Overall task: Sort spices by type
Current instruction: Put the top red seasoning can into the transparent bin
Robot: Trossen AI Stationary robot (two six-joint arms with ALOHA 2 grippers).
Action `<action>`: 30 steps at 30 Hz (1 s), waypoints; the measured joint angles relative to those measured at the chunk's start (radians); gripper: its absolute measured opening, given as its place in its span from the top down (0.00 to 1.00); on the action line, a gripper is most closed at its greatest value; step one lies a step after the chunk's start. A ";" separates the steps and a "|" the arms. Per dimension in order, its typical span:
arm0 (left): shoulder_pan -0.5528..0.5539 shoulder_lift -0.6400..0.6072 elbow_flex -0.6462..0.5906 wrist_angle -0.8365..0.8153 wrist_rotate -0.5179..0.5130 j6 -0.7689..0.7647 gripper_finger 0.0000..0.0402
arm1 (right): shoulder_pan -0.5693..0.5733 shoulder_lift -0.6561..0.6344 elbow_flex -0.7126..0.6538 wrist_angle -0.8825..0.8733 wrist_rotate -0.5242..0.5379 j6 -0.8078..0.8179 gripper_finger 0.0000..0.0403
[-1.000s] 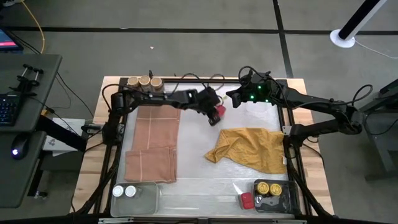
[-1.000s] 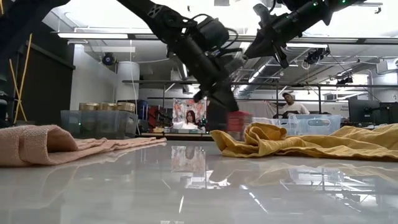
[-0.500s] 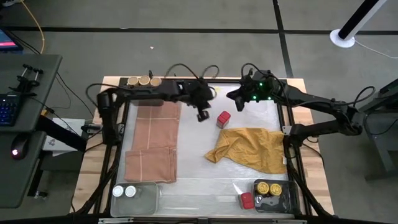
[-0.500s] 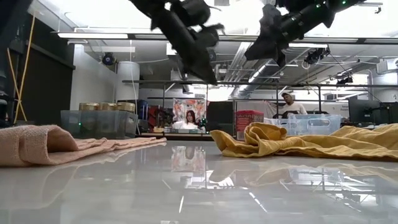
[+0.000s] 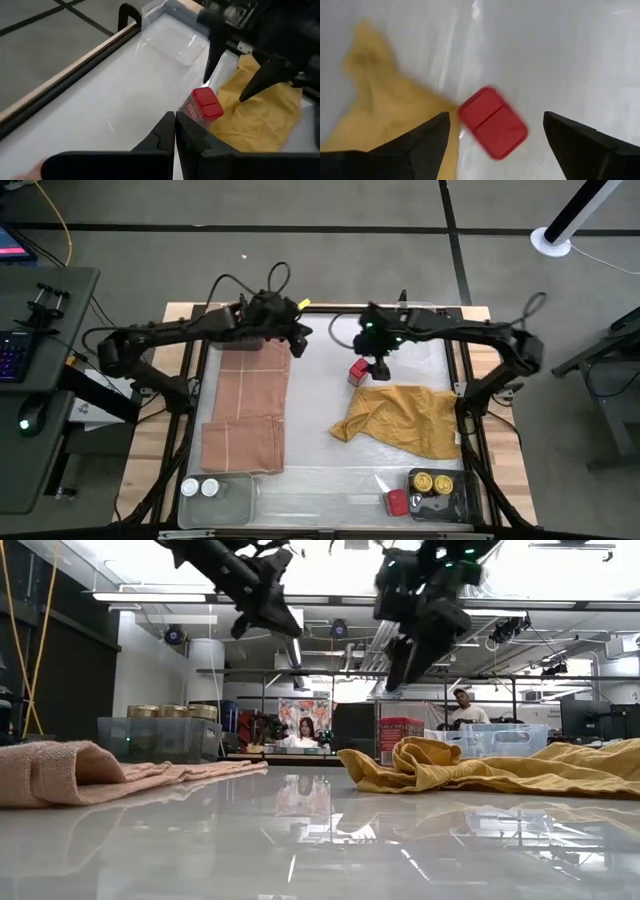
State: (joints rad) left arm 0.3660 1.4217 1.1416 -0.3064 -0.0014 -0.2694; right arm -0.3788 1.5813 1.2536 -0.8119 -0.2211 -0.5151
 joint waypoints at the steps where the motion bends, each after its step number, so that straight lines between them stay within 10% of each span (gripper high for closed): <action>1: -0.007 -0.018 -0.018 0.009 -0.010 -0.018 1.00 | 0.001 0.037 0.035 -0.058 -0.006 -0.038 0.21; 30: -0.011 -0.060 -0.083 0.014 -0.096 0.047 1.00 | 0.085 0.274 0.189 -0.225 0.172 -0.351 0.21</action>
State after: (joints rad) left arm 0.3552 1.3621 1.0588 -0.2926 -0.0975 -0.2227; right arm -0.2934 1.8551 1.4425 -1.0370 -0.0491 -0.8660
